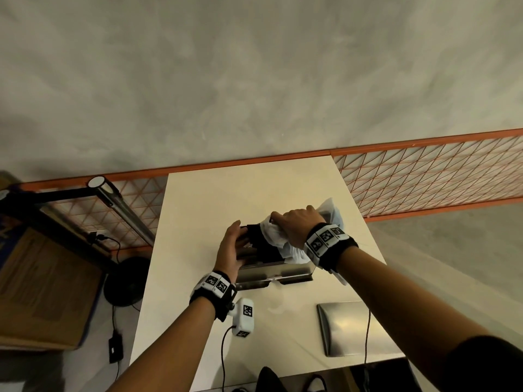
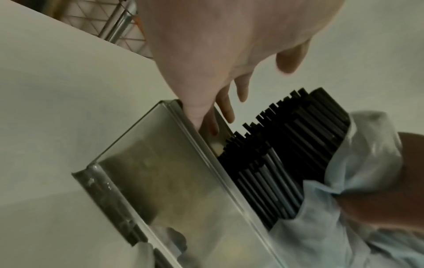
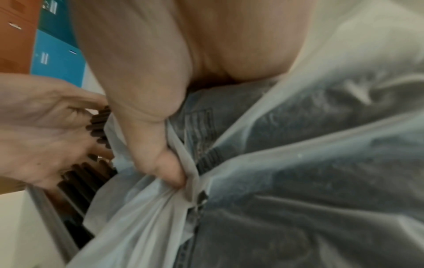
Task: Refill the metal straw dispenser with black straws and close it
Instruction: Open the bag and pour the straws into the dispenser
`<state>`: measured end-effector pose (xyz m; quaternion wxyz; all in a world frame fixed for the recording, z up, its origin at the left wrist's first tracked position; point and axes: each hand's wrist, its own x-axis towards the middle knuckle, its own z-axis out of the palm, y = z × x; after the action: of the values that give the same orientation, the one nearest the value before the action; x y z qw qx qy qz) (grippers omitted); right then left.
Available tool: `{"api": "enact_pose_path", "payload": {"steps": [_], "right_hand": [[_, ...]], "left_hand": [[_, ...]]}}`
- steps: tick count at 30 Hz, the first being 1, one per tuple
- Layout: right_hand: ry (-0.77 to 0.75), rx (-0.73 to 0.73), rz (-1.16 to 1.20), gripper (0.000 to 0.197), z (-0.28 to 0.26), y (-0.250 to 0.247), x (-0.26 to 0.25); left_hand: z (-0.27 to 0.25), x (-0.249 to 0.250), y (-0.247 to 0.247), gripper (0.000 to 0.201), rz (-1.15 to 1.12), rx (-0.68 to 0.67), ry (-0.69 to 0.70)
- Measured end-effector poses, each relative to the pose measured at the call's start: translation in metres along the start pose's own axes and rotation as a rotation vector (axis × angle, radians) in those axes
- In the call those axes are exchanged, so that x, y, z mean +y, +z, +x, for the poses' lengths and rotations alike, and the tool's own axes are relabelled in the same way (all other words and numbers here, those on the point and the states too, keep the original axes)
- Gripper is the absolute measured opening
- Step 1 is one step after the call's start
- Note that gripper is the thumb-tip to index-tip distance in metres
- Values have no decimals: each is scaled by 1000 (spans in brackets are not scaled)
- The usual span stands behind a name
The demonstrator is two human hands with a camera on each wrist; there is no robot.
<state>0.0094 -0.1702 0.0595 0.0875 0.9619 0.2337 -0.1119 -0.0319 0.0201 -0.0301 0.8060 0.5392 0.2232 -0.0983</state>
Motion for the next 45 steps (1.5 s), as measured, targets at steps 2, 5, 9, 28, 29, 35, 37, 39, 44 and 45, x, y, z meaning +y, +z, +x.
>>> {"api": "enact_pose_path", "payload": {"steps": [2, 5, 9, 28, 29, 35, 37, 39, 44, 45], "right_hand": [[-8, -21, -9, 58, 1, 1, -3], [-17, -40, -10, 71, 2, 4, -8], [-15, 20, 3, 55, -3, 8, -7], [131, 69, 11, 40, -7, 18, 7], [132, 75, 18, 41, -6, 19, 10], [133, 45, -1, 40, -1, 21, 16], [90, 46, 3, 37, 0, 22, 9], [33, 93, 45, 36, 1, 24, 4], [-16, 223, 81, 33, -7, 22, 7], [-36, 282, 86, 31, -9, 22, 9]], "left_hand": [[1, -4, 1, 55, 66, -11, 37], [6, -13, 12, 52, 248, -32, 59], [24, -21, 22, 26, 430, 22, 34], [39, -27, 18, 60, 456, -29, 19], [30, -23, 18, 75, 493, -61, 31], [23, -20, 10, 110, 778, -187, 113], [25, -18, 11, 96, 766, -151, 54], [27, -16, 13, 85, 599, -109, -17], [23, -7, 22, 24, 209, -20, -168], [25, -7, 23, 22, 184, -3, -186]]}}
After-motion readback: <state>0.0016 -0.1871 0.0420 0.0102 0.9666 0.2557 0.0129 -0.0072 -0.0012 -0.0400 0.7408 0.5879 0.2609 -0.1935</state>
